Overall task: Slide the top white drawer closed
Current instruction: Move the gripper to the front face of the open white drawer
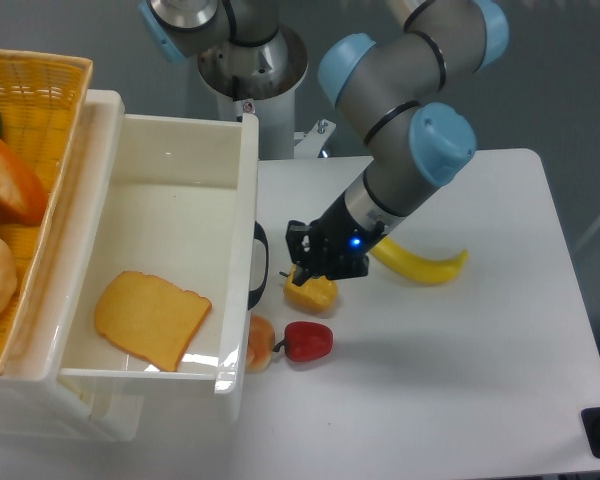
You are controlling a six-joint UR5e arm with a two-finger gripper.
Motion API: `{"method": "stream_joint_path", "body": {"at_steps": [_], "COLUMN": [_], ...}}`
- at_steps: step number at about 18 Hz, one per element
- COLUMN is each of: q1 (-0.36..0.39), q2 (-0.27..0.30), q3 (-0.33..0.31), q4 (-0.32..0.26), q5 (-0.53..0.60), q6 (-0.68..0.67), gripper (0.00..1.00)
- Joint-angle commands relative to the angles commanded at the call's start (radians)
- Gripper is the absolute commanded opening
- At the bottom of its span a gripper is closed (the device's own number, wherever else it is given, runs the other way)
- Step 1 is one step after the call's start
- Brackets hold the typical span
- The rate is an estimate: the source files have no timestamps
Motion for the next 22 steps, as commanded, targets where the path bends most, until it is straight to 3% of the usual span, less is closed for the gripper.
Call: {"method": "stream_joint_path", "body": {"at_steps": [10, 22], "q1": [-0.011, -0.048], "q2": [0.018, 0.025], "q3": [0.003, 0.002], "q4": [-0.054, -0.060], "q5": [-0.017, -0.029], "q6": [0.000, -0.014], "gripper": [0.00, 0.00]}}
